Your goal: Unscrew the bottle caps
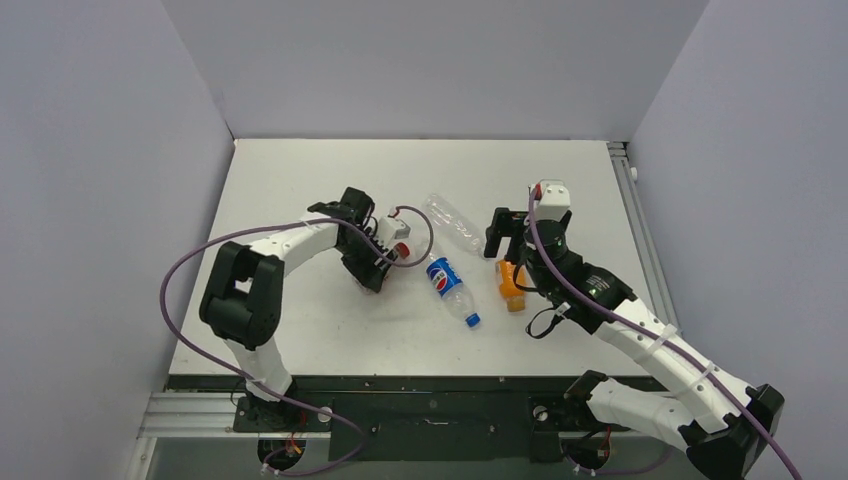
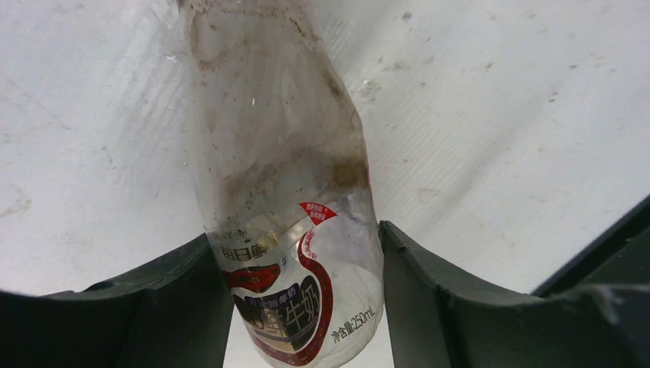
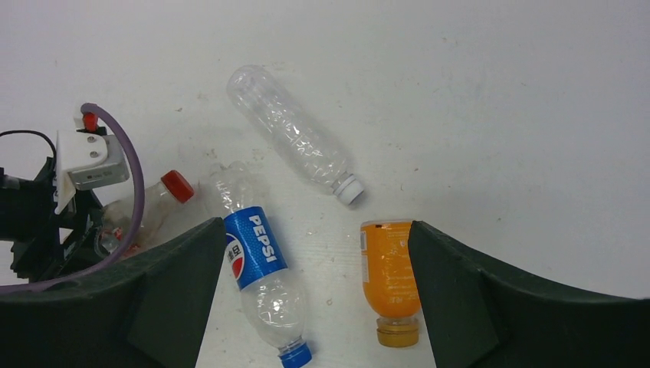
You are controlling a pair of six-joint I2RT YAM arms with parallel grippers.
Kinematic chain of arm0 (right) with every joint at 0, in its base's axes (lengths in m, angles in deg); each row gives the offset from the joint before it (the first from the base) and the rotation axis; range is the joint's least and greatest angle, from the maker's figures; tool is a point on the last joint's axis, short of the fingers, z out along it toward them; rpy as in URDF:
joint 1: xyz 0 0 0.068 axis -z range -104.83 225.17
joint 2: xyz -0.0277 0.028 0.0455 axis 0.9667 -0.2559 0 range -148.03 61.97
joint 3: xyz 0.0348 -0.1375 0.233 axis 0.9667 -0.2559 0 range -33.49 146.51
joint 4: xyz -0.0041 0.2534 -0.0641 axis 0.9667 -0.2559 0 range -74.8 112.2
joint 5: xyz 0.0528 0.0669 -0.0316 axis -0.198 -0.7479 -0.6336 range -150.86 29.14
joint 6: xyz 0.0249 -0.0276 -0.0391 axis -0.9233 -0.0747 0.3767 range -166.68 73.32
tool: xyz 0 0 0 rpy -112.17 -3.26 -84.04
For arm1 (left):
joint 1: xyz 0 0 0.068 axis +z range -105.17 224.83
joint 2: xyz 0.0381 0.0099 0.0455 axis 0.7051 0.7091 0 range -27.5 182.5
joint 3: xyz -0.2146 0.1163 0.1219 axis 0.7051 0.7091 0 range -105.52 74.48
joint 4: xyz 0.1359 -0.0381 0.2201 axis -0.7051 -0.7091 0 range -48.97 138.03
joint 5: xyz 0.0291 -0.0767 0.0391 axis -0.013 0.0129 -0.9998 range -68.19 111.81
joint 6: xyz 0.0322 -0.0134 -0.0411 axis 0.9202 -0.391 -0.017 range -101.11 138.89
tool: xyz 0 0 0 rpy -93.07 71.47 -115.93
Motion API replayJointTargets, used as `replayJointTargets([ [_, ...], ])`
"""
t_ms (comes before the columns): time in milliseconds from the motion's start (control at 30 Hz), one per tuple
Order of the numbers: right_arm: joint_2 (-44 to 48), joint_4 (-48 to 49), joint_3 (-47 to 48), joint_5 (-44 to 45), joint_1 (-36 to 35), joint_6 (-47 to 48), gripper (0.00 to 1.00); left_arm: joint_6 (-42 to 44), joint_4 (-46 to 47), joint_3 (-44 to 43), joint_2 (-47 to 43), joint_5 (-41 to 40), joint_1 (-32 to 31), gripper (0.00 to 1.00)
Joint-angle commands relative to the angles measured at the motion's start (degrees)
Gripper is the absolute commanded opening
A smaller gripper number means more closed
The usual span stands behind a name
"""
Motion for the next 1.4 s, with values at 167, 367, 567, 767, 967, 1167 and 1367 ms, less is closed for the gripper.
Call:
replayJointTargets([
  [167, -2.66, 1.35, 8.31, -4.15, -0.4, -5.11, 0.84, -4.7, -6.37, -13.23, -18.25, 16.3, 2.64, 0.05],
  [367, -4.56, 4.23, 14.91, -13.09, -0.63, -9.33, 0.86, -6.76, 4.04, -8.51, -31.53, 22.74, 1.4, 0.02],
  [567, -4.03, 12.33, 17.42, -23.69, -2.23, -12.96, 0.87, -9.82, 15.15, -2.01, -39.47, 21.98, -2.56, 0.0],
  [767, -5.39, 14.58, 21.23, -27.82, -6.8, -12.52, 0.87, -10.73, 19.07, 0.01, -42.14, 20.49, -6.1, 0.0],
  [967, -8.08, 11.54, 23.99, -24.84, -9.01, -11.28, 0.87, -11.96, 21.62, 0.46, -44.18, 20.18, -7.13, 0.0],
  [1167, -10.24, 10.72, 26.3, -21.06, -10.84, -10.56, 0.82, -11.6, 21.83, 1.76, -46.12, 20.03, -8.2, 0.0],
  [1367, -11.65, 11.5, 27.98, -19.37, -12.01, -10.2, 0.63, -11.94, 21.66, 1.98, -46.9, 20.47, -8.64, 0.0],
])
